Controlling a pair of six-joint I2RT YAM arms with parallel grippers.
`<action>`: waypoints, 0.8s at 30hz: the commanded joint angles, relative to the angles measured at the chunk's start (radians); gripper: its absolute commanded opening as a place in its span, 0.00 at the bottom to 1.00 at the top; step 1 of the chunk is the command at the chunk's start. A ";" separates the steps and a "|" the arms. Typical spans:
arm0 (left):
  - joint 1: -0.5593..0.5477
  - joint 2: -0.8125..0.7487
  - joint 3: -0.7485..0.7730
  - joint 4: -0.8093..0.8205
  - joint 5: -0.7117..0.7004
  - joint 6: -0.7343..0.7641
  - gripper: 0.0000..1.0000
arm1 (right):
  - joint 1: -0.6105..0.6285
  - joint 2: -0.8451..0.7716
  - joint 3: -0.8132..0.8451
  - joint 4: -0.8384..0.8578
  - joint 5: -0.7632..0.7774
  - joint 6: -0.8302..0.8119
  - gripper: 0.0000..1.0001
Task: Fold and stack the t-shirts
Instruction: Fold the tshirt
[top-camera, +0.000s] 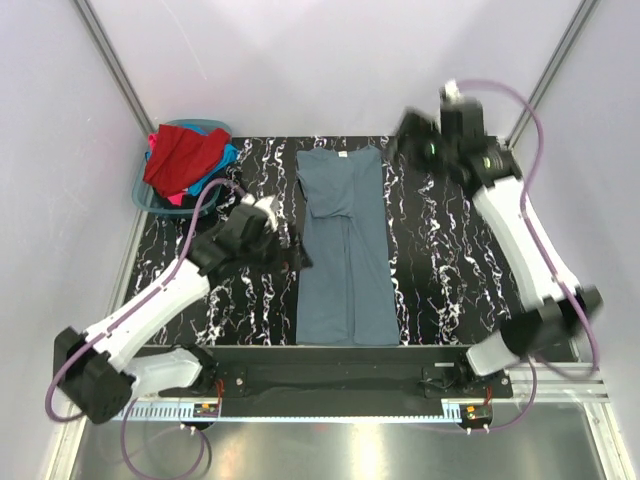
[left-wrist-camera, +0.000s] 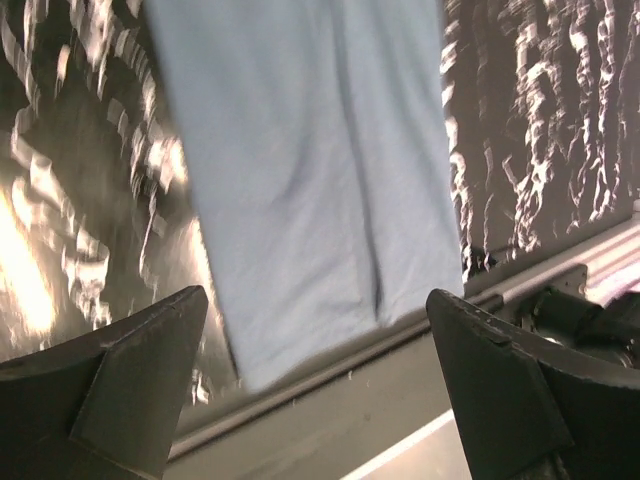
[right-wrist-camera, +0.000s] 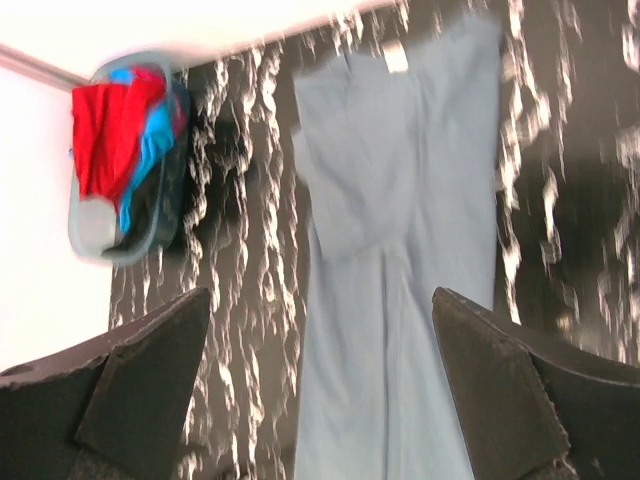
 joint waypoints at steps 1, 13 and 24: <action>0.068 -0.063 -0.162 0.030 0.217 -0.070 0.98 | -0.005 -0.100 -0.426 -0.074 -0.113 0.093 0.98; 0.079 -0.158 -0.522 0.203 0.389 -0.246 0.89 | 0.002 -0.593 -1.276 -0.042 -0.414 0.340 0.77; 0.024 -0.046 -0.594 0.334 0.380 -0.246 0.73 | 0.015 -0.564 -1.423 0.024 -0.451 0.311 0.69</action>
